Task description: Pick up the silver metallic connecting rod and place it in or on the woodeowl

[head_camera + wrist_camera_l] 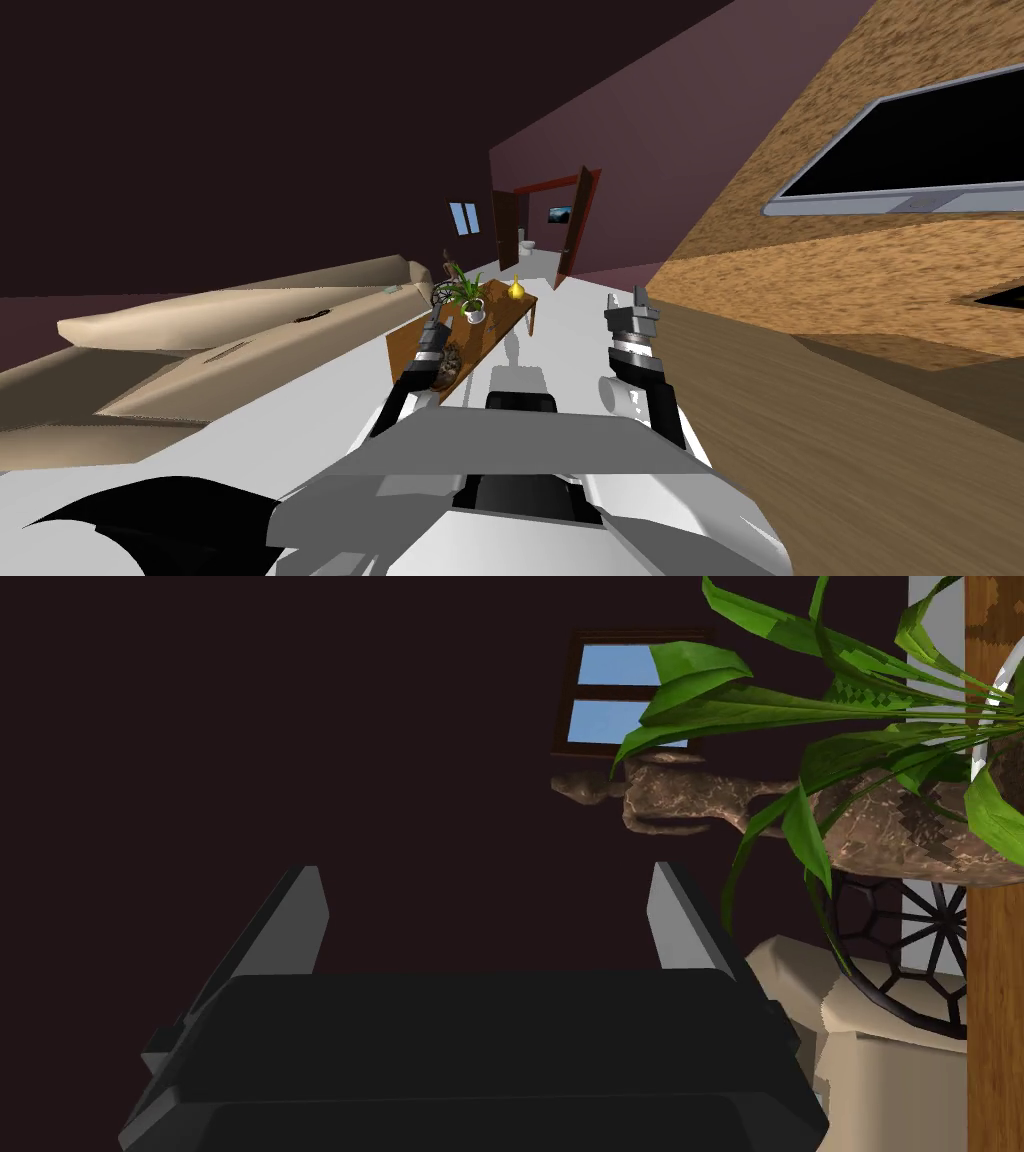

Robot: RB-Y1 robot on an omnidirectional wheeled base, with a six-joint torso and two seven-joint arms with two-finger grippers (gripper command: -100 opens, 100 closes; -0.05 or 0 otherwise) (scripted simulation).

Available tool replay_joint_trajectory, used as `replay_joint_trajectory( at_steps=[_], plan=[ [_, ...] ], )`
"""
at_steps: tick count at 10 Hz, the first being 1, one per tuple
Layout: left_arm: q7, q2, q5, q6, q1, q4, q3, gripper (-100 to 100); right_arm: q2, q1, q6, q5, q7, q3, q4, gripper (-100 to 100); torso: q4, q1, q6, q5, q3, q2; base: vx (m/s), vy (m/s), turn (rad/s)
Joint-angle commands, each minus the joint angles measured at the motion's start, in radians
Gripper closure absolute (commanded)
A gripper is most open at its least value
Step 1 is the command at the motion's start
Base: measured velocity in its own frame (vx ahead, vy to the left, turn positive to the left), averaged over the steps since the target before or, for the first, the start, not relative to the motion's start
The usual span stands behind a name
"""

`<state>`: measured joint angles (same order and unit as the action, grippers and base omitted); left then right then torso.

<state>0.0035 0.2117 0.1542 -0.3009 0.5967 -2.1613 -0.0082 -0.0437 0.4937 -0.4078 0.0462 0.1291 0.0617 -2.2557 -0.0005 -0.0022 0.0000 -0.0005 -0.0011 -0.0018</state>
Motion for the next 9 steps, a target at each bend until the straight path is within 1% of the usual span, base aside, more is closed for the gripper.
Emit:
replay_joint_trajectory(
  at_steps=[1, 2, 3, 6, 7, 8, 9],
  plan=[
    [0.037, 0.015, 0.033, 0.05, 0.009, 0.031, 0.01, -100, 0.0, 0.0, 0.0, 0.0, 0.0, 0.0, 0.0, 0, 0.0, 0.0, 0.0, 0.0, 0.0, 0.0, 0.05, -0.05, -0.16],
    [0.062, 0.026, 0.057, 0.084, 0.019, 0.049, 0.018, -100, 0.0, 0.0, 0.0, 0.0, 0.0, 0.0, 0.0, 0, 0.0, -0.001, 0.0, 0.0, 0.0, -0.001, 0.059, -0.055, -0.182],
    [0.062, 0.026, 0.057, 0.09, 0.019, 0.049, 0.018, -100, 0.0, 0.0, 0.0, 0.0, 0.0, 0.0, 0.0, 0, 0.0, -0.001, 0.0, 0.0, -0.001, -0.002, 0.039, -0.033, -0.061],
    [0.141, 0.056, 0.135, 0.191, 0.052, 0.106, 0.042, -100, 0.0, 0.0, 0.0, 0.0, 0.0, 0.0, 0.0, 0, 0.0, 0.0, 0.0, 0.0, -0.001, -0.001, 0.052, -0.039, -0.166],
    [0.141, 0.056, 0.135, 0.203, 0.052, 0.106, 0.042, -100, 0.0, 0.0, 0.0, 0.0, 0.0, 0.0, 0.0, 0, 0.0, -0.001, 0.0, 0.0, -0.001, -0.002, 0.055, -0.035, -0.052],
    [0.167, 0.066, 0.162, 0.241, 0.064, 0.126, 0.05, -100, 0.0, 0.0, 0.0, 0.0, 0.0, 0.0, 0.0, 0, 0.0, -0.001, 0.0, 0.0, -0.001, -0.001, 0.065, -0.041, -0.119],
    [0.194, 0.076, 0.19, 0.264, 0.076, 0.147, 0.058, -100, 0.0, 0.0, 0.0, 0.0, 0.0, 0.0, 0.0, 0, 0.0, -0.001, 0.0, 0.0, -0.001, -0.002, 0.09, -0.05, -0.207]
  ],
)
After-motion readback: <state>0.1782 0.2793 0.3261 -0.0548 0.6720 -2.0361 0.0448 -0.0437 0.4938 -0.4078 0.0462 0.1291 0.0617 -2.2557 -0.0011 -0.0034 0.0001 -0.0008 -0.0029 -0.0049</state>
